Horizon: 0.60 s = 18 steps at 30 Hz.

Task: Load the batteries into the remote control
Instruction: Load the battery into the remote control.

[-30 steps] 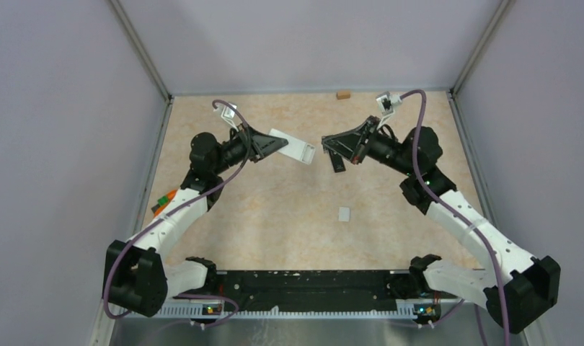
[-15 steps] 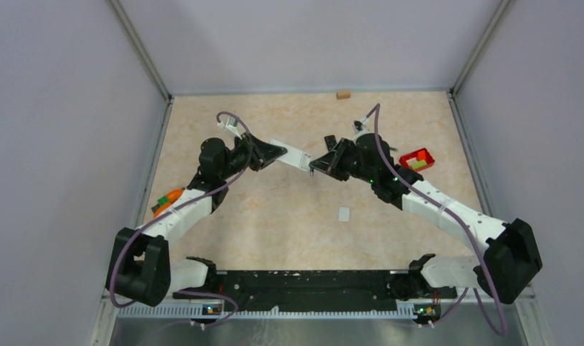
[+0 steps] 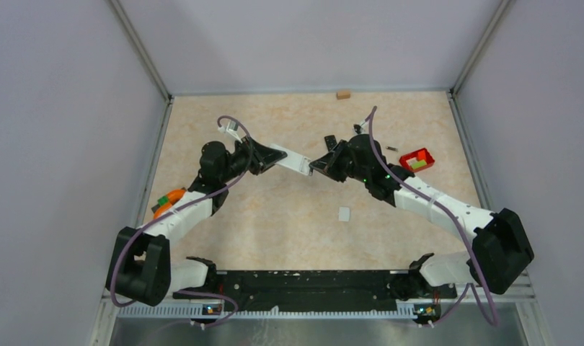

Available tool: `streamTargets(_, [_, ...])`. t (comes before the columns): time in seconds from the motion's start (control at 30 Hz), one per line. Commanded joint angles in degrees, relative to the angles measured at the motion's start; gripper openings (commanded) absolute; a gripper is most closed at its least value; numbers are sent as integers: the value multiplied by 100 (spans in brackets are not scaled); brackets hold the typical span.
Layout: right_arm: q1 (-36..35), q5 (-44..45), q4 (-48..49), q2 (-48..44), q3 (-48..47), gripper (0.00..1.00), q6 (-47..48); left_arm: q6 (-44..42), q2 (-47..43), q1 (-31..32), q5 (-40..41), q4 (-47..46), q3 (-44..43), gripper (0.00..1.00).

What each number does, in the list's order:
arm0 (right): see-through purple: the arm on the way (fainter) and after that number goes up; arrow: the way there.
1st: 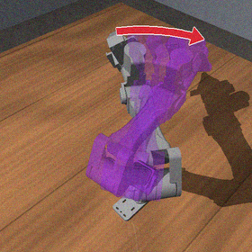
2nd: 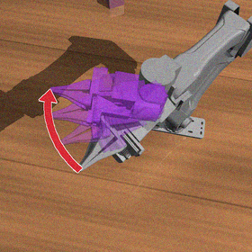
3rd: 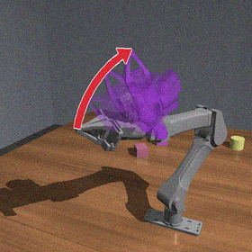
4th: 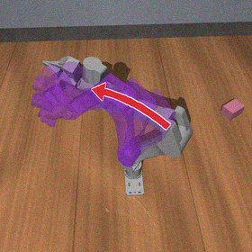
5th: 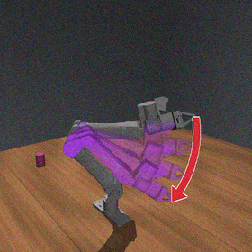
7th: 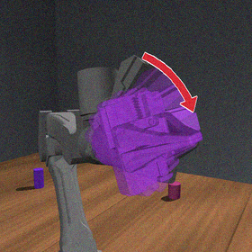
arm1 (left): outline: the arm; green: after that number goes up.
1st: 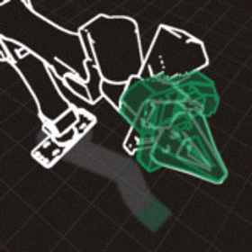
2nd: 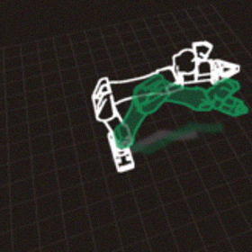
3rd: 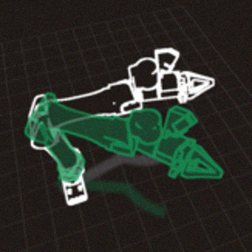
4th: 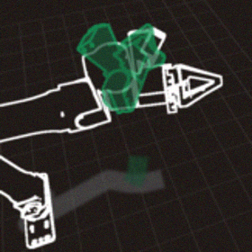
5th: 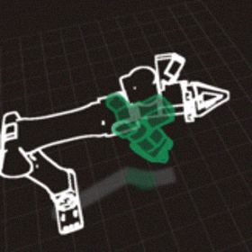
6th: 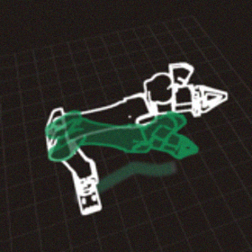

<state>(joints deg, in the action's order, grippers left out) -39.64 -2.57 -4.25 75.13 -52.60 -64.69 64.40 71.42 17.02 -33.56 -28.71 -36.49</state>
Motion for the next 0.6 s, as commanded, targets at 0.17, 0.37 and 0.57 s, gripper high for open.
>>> streamTargets(0.17, [-56,-229,376,151,-171,4,-181,66,49,5,-124,-556,23,0])
streamTargets(0.37, [-57,-335,389,245,-172,10,-234,73,39,4,-121,-570,31,0])
streamTargets(0.57, [-54,-438,384,254,-156,11,-259,40,64,4,-77,-574,13,0])
